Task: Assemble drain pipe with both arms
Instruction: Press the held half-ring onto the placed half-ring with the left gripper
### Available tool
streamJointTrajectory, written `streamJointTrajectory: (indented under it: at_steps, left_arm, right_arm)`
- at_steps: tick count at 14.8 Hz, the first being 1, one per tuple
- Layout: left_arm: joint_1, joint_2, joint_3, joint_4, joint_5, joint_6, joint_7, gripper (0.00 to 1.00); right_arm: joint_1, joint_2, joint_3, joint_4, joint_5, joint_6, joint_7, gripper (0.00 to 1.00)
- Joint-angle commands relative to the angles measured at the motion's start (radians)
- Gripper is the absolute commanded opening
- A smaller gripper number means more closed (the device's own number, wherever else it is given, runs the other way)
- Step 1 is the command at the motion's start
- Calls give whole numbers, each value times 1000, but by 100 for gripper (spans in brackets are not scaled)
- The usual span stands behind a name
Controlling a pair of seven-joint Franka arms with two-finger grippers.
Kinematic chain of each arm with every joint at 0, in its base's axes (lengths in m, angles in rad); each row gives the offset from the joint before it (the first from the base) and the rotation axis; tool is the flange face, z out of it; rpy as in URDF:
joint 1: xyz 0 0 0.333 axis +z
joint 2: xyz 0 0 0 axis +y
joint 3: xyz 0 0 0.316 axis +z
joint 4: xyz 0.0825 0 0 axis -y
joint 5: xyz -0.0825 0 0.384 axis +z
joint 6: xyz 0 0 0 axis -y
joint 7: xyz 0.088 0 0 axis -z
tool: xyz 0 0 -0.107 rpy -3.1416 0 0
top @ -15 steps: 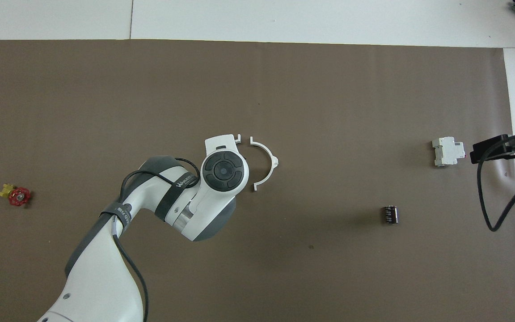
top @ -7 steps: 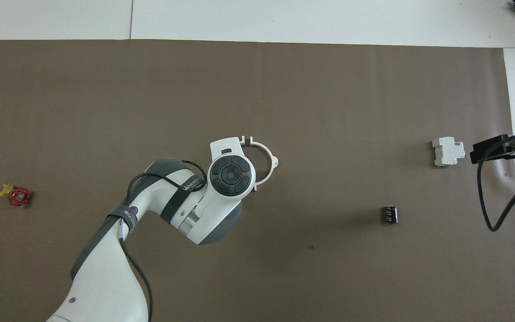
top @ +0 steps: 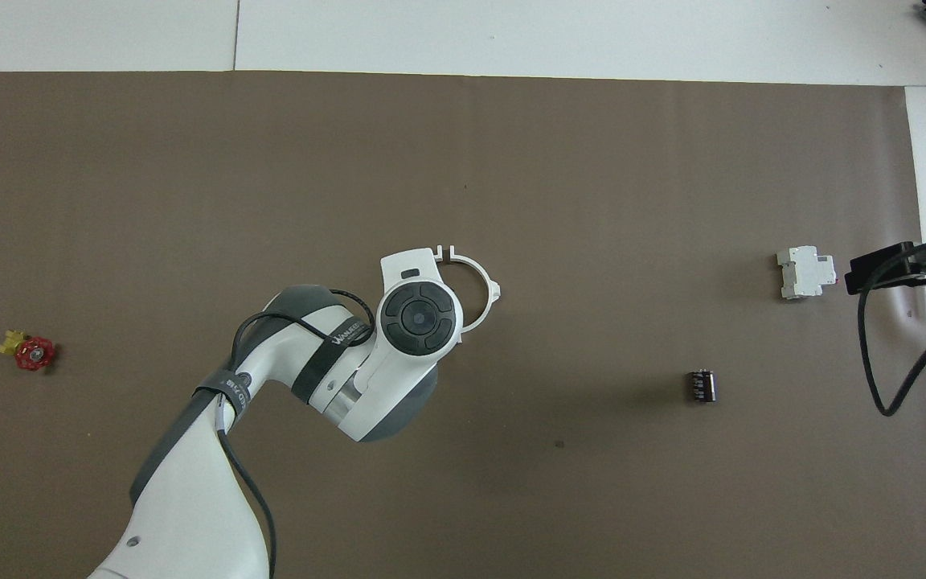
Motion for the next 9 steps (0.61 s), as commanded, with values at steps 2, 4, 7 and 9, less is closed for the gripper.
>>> streamJointTrajectory:
  at_steps: [2, 4, 7, 9]
  left_arm:
    - [-21, 17, 17, 28, 45, -14, -16, 0]
    - [-21, 24, 17, 30, 45, -14, -16, 0]
    - [-16, 24, 16, 27, 38, -19, -22, 0]
    - [-12, 24, 16, 19, 33, -22, -25, 0]
  right_arm:
    - [-9, -11, 5, -8, 18, -5, -13, 100]
    - [-9, -11, 3, -9, 18, -5, -13, 100]
    - [-9, -11, 3, -7, 18, -5, -13, 100]
    - [-9, -11, 3, -9, 18, -5, -13, 100]
